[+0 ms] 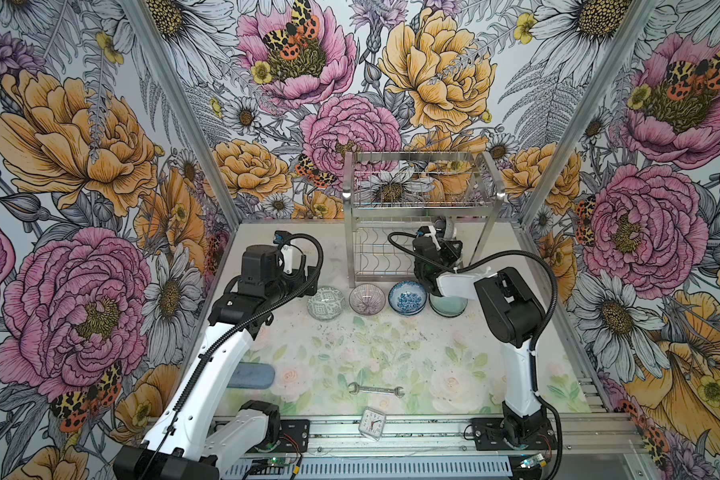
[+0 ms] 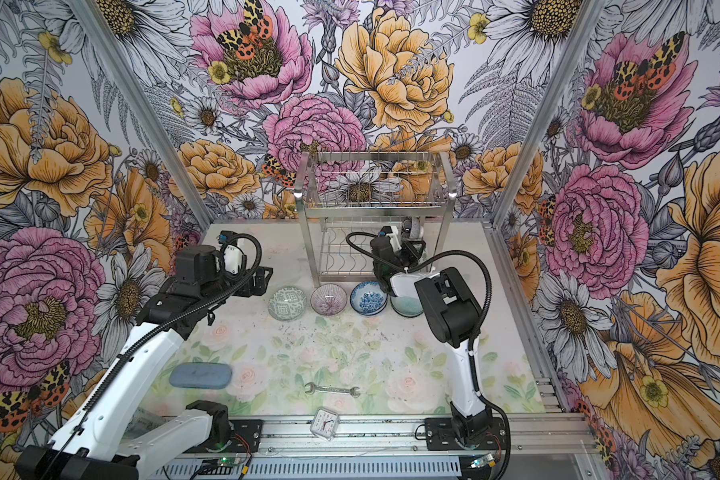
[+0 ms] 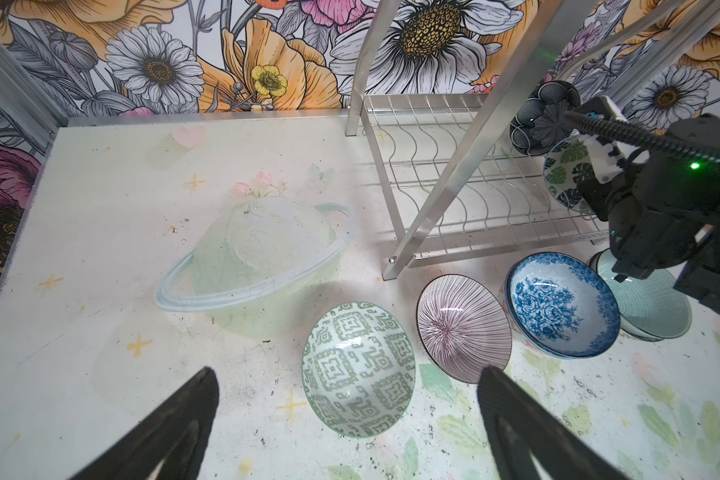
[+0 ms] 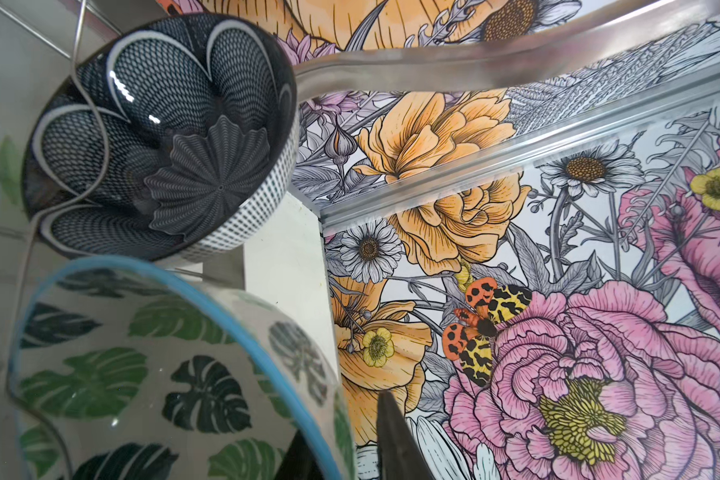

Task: Load the bowls into the dish rack
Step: 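Move the leaf bowl with the right gripper into the rack slot beside the dark bowl, then open and withdraw the right gripper while the left gripper moves over the blue floral bowl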

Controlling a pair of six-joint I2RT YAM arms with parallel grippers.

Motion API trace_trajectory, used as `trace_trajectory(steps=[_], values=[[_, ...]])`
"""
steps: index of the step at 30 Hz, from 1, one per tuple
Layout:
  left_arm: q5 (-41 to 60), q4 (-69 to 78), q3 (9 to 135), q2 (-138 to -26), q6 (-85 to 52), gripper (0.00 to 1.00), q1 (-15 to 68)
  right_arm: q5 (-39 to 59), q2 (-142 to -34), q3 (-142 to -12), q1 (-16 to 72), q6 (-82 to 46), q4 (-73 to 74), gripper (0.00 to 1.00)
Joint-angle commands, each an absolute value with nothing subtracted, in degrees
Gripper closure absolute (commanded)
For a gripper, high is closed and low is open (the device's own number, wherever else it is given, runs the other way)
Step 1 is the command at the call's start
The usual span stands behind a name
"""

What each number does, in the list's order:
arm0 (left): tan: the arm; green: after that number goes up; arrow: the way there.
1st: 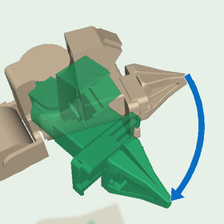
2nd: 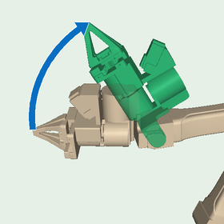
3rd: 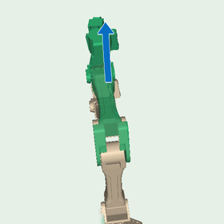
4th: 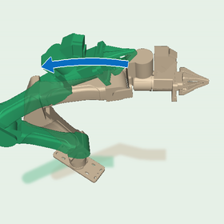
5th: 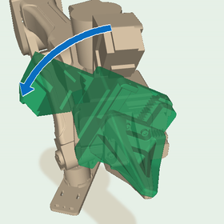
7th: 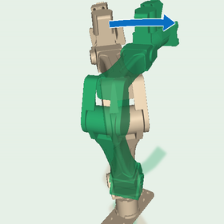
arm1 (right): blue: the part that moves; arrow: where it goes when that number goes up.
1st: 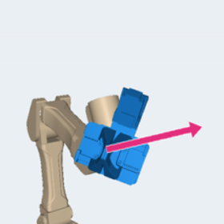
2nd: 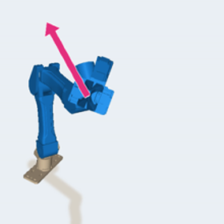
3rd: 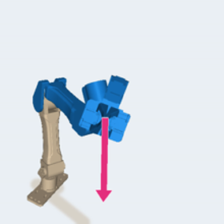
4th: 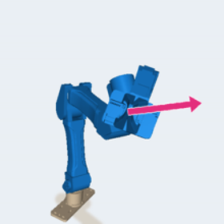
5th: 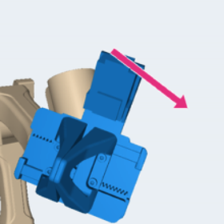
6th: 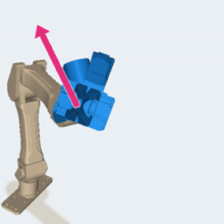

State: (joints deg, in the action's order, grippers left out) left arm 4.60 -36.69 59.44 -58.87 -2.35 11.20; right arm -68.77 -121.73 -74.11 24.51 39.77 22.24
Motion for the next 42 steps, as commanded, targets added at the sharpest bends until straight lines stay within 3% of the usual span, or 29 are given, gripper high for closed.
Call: trace_trajectory(steps=[1,8,14,24,28,34,42], values=[[6.22,-36.56,58.67,-57.63,-1.82,0.01,10.7,-68.88,-119.68,-73.78,24.82,35.87,20.18,0.76],[6.33,-36.56,58.62,-57.39,-1.84,0.01,10.8,-67.24,-115.71,-72.78,25.05,31.4,15.08,0.66],[6.67,-36.55,58.59,-57.14,-1.94,0.01,10.78,-64.78,-110.73,-71.72,25.16,26.42,8.73,0.33],[6.64,-36.58,58.68,-56.87,-2.11,0.01,11.42,-60.79,-102.97,-69.04,26.51,22.06,2.4,0.17],[6.78,-36.61,58.8,-56.86,-2.24,0.01,11.51,-56.1,-98.79,-67.97,27.67,17.87,-2.18,0.02],[6.83,-36.56,59.2,-57.99,-3.92,0.01,12.89,-47.46,-91.14,-63.99,30.36,10.62,-7.07,0.0],[0.98,-35.01,59.59,-60.8,-8.34,0.01,21.48,-31.17,-77.11,-56.99,30.17,0.08,-10.28,0.0]])
